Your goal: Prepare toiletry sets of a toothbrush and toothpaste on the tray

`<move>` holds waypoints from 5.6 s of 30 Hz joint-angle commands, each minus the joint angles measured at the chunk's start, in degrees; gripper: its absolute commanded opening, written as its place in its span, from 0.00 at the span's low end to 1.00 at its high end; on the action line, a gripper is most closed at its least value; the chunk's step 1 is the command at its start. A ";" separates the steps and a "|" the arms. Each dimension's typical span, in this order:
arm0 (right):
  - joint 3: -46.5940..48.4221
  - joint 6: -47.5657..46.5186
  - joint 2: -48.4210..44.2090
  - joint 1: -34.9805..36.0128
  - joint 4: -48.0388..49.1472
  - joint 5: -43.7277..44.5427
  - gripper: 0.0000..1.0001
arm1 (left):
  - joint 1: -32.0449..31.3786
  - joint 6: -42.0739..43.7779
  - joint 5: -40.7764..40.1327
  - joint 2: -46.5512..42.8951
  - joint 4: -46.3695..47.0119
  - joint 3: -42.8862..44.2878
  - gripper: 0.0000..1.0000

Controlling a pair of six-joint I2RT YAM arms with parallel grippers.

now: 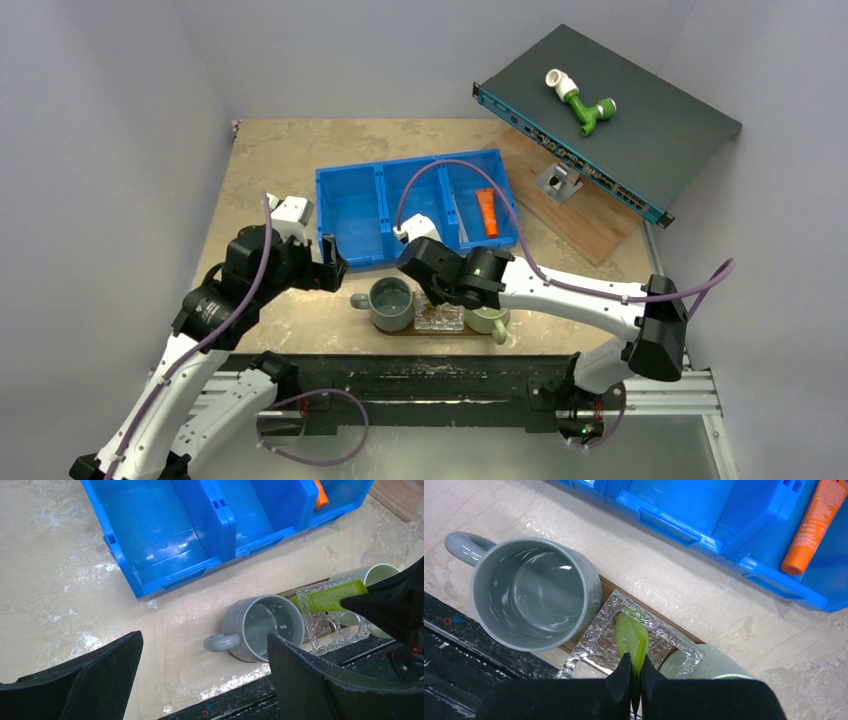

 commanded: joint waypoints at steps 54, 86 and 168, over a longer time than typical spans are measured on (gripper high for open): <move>7.82 2.85 -1.46 -0.71 -0.41 2.05 0.35 | 0.35 1.08 0.40 -0.20 2.70 -0.53 0.94; 11.93 -3.92 9.71 -29.77 6.54 3.20 0.51 | 0.35 0.66 0.59 -1.00 2.78 -0.75 0.95; 6.68 2.16 -8.05 -29.19 24.80 -34.25 0.04 | 0.35 -7.14 17.56 1.41 5.69 7.85 1.00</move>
